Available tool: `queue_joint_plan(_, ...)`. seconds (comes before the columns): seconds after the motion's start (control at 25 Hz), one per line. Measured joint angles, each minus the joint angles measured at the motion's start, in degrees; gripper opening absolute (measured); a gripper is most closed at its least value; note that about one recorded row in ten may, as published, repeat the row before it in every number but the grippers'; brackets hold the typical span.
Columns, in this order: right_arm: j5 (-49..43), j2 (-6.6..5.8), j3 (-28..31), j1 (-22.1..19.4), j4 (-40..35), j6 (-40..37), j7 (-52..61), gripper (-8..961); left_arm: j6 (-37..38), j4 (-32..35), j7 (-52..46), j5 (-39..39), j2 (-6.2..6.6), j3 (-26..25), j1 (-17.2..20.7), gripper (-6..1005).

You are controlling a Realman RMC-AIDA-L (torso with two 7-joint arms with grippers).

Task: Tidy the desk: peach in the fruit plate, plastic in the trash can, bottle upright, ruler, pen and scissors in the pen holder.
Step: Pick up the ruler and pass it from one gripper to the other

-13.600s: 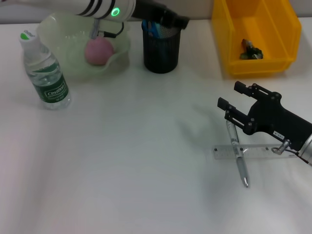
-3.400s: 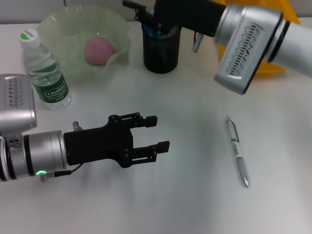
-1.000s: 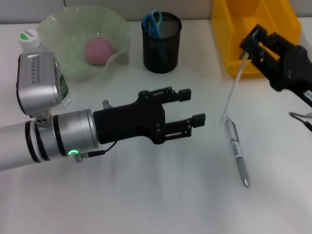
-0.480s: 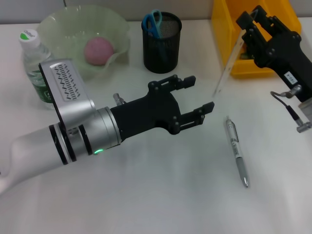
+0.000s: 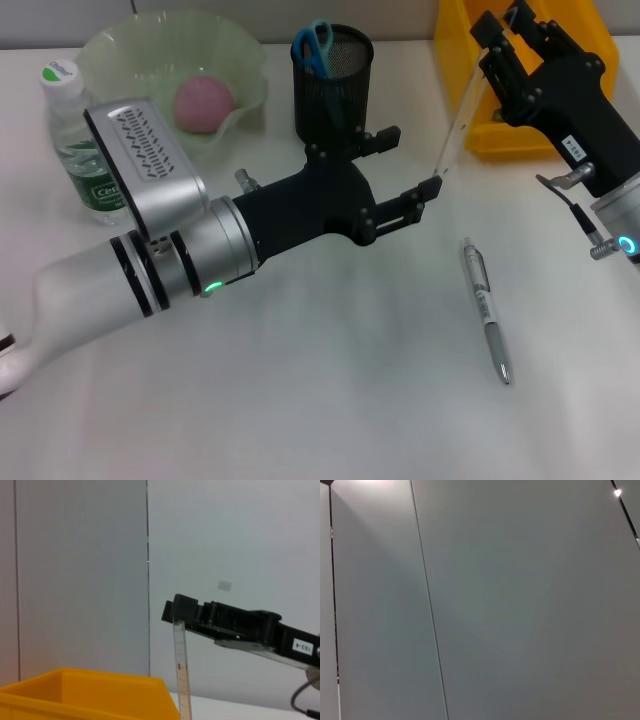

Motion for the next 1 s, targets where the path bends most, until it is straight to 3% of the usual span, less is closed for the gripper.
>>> queue_joint_plan(0.44,-0.4,0.0,0.1,1.3,0.1,-0.4,-0.1,401,-1.8,0.3,-0.2,-7.0,0.0,3.5,-0.4,707)
queue_joint_plan(1.0,-1.4,0.0,-0.6,1.3,0.8,-4.2,1.5,405,-3.7,1.1,-0.2,-9.7,0.0,4.6,-0.4,708)
